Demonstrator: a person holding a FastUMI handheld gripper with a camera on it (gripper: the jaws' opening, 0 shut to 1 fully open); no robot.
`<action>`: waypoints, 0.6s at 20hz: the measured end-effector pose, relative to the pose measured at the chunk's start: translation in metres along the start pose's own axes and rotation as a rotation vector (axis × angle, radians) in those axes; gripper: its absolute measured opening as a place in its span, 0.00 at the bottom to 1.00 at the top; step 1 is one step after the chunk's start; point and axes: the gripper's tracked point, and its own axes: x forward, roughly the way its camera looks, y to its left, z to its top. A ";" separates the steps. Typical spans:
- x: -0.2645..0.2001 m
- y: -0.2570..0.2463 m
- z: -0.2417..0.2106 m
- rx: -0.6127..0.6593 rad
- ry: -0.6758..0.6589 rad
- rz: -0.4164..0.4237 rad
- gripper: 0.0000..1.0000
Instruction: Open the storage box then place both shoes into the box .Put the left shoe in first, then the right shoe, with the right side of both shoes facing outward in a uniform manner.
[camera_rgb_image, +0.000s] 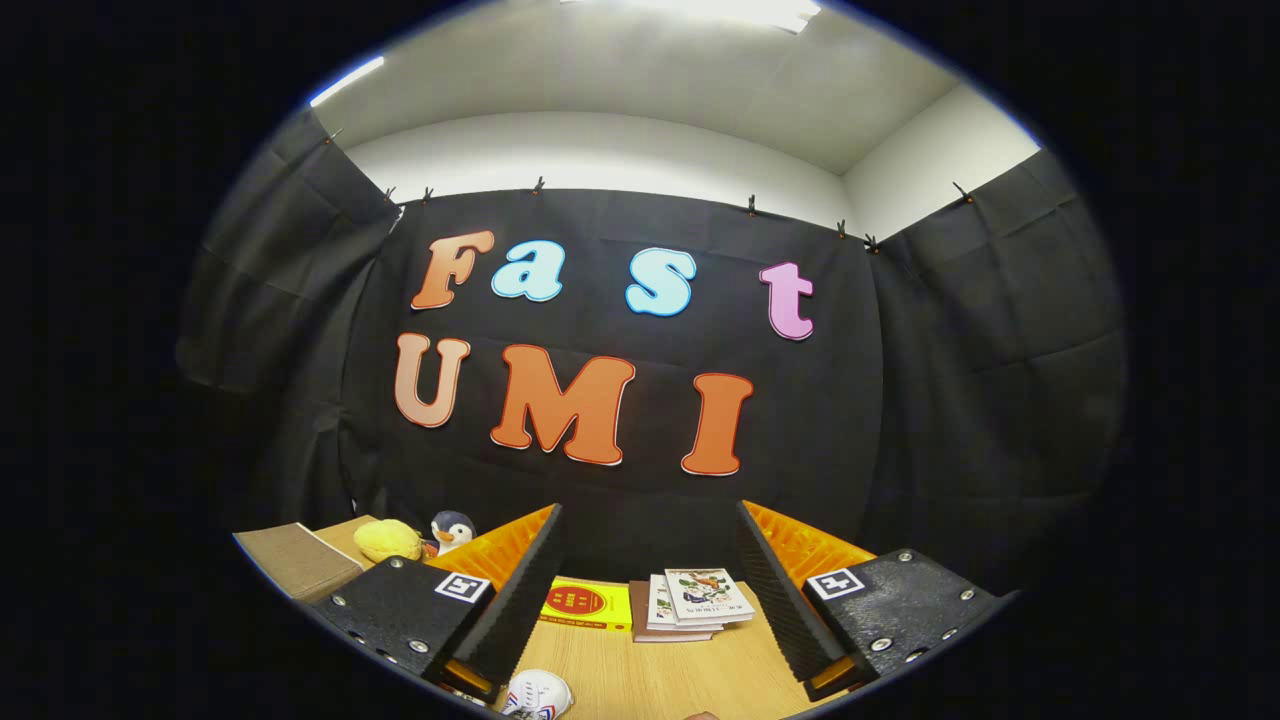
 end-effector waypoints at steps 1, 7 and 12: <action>-0.001 -0.001 0.001 -0.001 -0.001 -0.002 0.99; 0.000 0.004 0.002 0.012 -0.005 0.015 0.99; 0.001 0.011 -0.002 0.037 0.016 0.037 0.99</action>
